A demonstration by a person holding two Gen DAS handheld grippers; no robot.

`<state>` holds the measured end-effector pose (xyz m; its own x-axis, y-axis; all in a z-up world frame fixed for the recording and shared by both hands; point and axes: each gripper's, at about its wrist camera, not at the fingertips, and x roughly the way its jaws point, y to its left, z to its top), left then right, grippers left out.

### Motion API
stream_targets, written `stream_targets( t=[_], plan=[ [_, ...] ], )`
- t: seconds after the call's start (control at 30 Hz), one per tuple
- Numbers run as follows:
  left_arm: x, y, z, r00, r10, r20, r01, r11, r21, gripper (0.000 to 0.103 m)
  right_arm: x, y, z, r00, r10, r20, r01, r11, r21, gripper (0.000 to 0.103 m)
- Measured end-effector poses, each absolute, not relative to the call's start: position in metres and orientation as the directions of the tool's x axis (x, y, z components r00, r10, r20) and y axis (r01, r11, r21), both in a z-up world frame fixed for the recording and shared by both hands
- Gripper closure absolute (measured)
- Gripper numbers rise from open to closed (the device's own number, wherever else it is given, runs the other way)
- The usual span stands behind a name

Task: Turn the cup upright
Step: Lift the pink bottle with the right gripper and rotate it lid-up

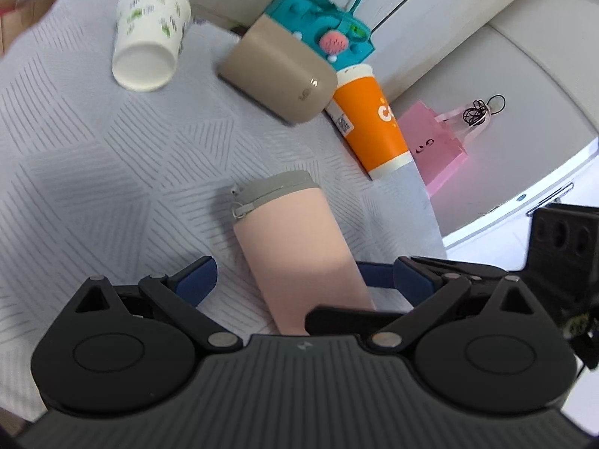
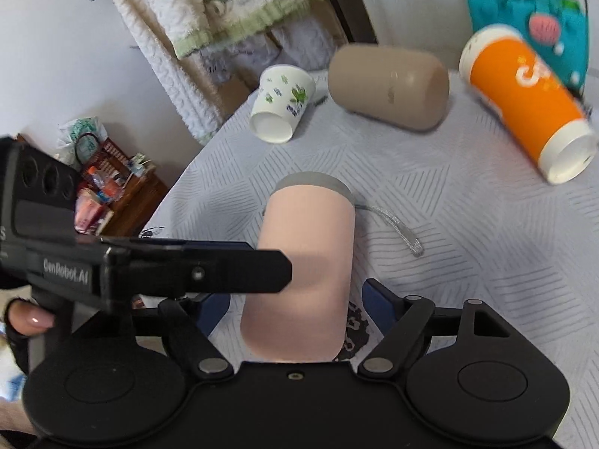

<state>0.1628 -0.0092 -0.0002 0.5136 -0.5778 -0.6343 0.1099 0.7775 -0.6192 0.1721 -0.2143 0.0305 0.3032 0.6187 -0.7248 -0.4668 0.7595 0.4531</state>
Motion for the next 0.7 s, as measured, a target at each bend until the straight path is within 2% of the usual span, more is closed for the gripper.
stream_targets(
  t=[0.1, 0.2, 0.33, 0.57, 0.67, 0.7],
  plan=[
    [0.169, -0.008, -0.005, 0.487, -0.602, -0.632, 0.083, 0.753, -0.653, 0.003, 0.187, -0.215, 0.026, 0.238, 0.644, -0.727, -0.454, 0.735, 0.503, 0.021],
    [0.172, -0.009, -0.004, 0.472, -0.632, -0.615, 0.093, 0.729, -0.678, 0.011, 0.194, -0.215, 0.02, 0.201, 0.65, -0.733, -0.444, 0.728, 0.523, 0.021],
    [0.177, -0.015, -0.008, 0.46, -0.643, -0.612, 0.083, 0.717, -0.692, 0.018, 0.198, -0.217, 0.015, 0.172, 0.675, -0.717, -0.443, 0.703, 0.556, 0.032],
    [0.178, -0.02, -0.016, 0.465, -0.648, -0.604, 0.105, 0.717, -0.689, 0.023, 0.186, -0.223, 0.018, 0.252, 0.667, -0.701, -0.483, 0.714, 0.507, 0.033],
    [0.172, -0.026, -0.008, 0.509, -0.621, -0.596, 0.185, 0.755, -0.629, 0.03, 0.178, -0.222, 0.022, 0.308, 0.658, -0.688, -0.515, 0.723, 0.461, 0.033],
    [0.17, -0.027, -0.004, 0.524, -0.606, -0.599, 0.204, 0.772, -0.602, 0.037, 0.174, -0.222, 0.024, 0.329, 0.654, -0.681, -0.533, 0.724, 0.438, 0.033]
  ],
)
